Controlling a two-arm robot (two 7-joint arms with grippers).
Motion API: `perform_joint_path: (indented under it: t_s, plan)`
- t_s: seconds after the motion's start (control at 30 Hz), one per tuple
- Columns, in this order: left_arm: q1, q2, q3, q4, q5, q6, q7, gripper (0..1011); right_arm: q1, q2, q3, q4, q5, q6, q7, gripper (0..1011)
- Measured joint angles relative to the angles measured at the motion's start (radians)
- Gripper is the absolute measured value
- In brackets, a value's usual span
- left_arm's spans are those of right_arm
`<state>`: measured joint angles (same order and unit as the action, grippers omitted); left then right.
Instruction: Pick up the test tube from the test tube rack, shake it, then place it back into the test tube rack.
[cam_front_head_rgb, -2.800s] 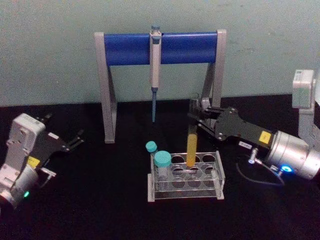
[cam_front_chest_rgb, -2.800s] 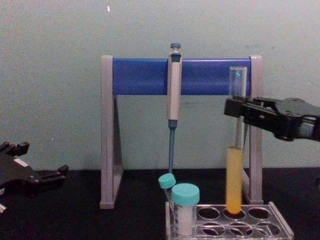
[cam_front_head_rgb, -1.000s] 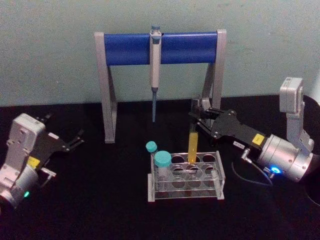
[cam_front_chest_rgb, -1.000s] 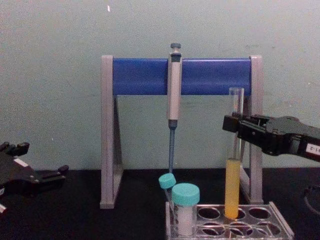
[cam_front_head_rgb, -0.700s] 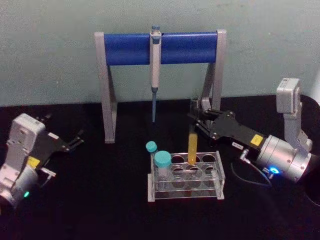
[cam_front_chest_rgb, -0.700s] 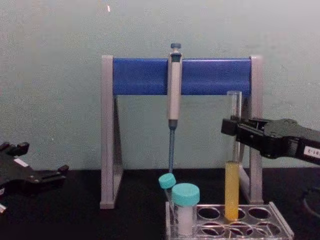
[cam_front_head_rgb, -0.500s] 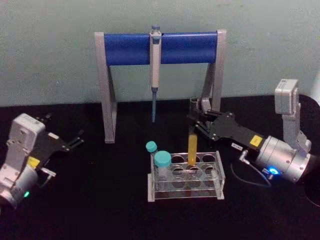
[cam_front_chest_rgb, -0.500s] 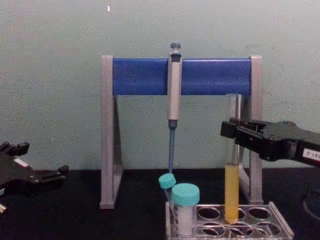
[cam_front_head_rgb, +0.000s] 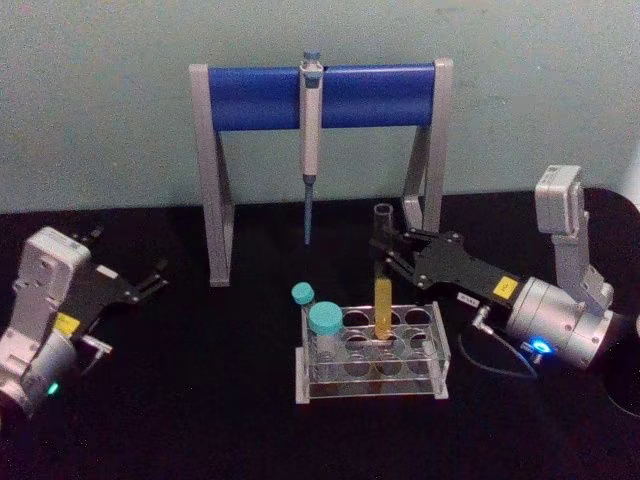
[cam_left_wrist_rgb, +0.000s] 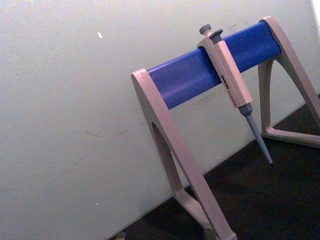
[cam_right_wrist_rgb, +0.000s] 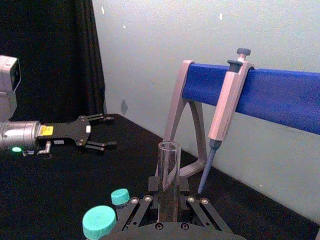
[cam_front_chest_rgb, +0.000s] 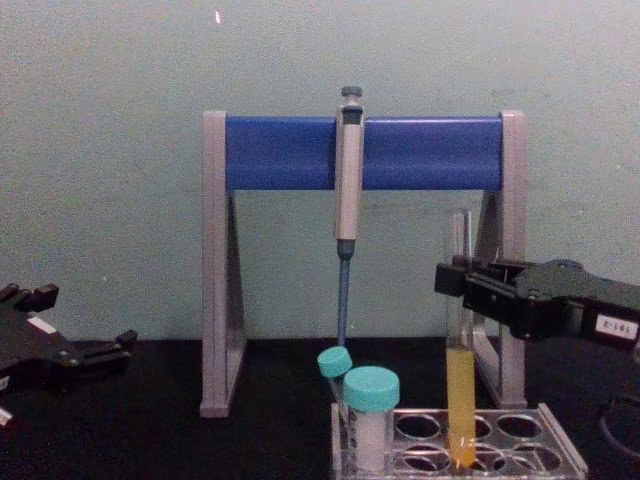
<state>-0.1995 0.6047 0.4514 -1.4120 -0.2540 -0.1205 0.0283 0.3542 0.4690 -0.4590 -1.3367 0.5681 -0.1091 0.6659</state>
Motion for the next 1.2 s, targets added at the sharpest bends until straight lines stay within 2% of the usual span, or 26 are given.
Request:
perform_joint_path:
  t_s: [0.37,1.2]
  plan:
    - [0.0,0.0,0.0,0.0,0.0,0.0,0.0,1001,0.011,-0.007,-0.011,0.019,-0.02,0.013,-0.004,229]
    - [0.0,0.0,0.0,0.0,0.0,0.0,0.0,1001,0.018,-0.009,-0.022,0.043,-0.028,0.043,0.0,228]
